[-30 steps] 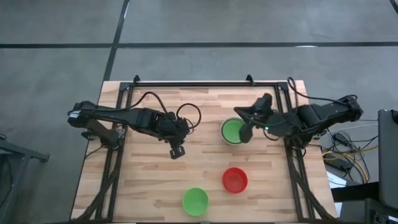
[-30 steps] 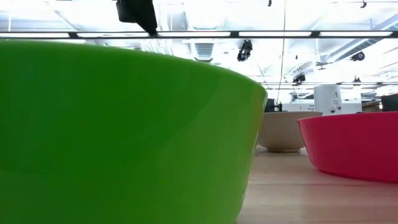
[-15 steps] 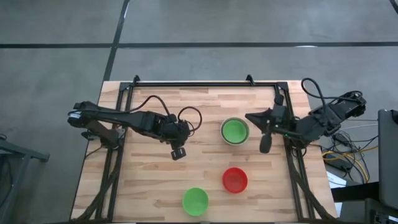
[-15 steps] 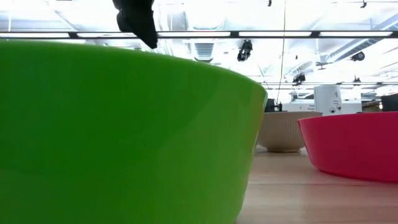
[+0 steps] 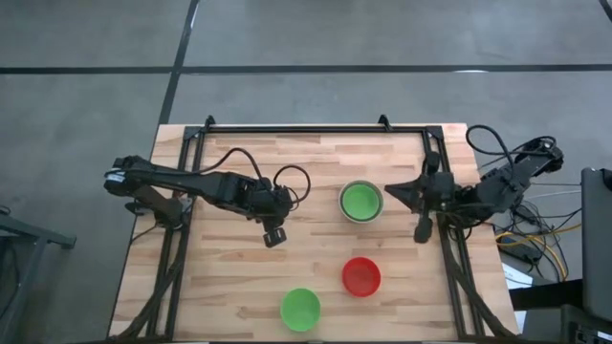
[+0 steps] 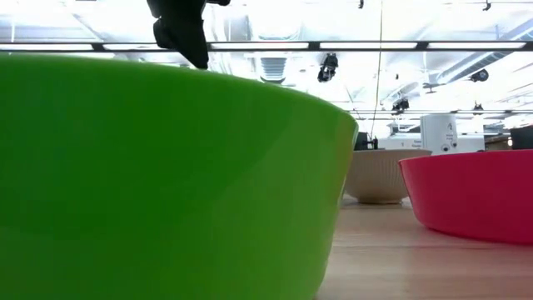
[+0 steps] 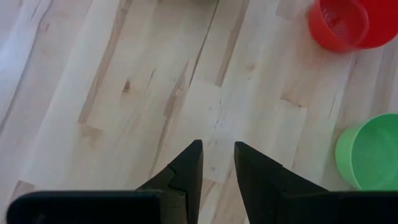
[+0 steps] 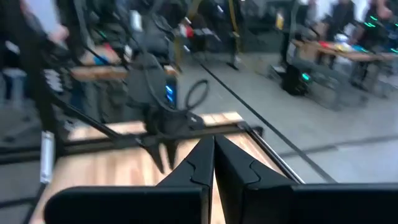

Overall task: Nest bowls inside each other
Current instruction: Stack the green bowl on the green bowl

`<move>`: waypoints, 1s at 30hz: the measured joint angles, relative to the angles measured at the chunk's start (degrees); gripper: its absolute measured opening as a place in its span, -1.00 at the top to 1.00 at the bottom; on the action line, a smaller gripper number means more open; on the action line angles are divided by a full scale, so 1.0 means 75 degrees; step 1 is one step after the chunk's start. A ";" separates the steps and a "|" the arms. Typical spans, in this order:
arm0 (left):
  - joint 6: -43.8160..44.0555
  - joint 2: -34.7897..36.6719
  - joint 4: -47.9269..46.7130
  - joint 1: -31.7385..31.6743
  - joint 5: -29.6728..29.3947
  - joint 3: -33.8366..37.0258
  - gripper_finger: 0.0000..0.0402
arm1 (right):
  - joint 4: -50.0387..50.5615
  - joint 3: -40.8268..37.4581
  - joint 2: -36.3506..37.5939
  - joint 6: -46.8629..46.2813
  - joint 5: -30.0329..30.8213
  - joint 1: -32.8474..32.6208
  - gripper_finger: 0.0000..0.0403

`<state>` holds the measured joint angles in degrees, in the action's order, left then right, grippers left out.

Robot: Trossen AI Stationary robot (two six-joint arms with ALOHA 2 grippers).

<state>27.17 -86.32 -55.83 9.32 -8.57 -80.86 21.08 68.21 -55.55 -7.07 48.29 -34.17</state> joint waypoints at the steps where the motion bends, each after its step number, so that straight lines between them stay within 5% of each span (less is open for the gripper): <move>1: 0.0002 0.0000 0.0022 0.0000 0.0012 0.0000 0.52 | -0.0503 -0.0319 0.0194 0.0192 -0.0189 0.0000 0.96; 9: 0.0180 0.0000 0.0037 0.0002 0.0058 0.0000 0.52 | -0.2895 -0.2455 0.1831 0.0903 -0.0822 0.0003 0.96; 30: 0.0269 0.0000 0.0247 0.0100 0.0300 0.0067 0.52 | -0.2804 -0.3712 0.4151 0.1255 -0.0834 0.0006 0.96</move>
<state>29.19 -86.32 -53.98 10.07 -6.33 -80.36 0.05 40.37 -24.42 2.35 42.04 -34.13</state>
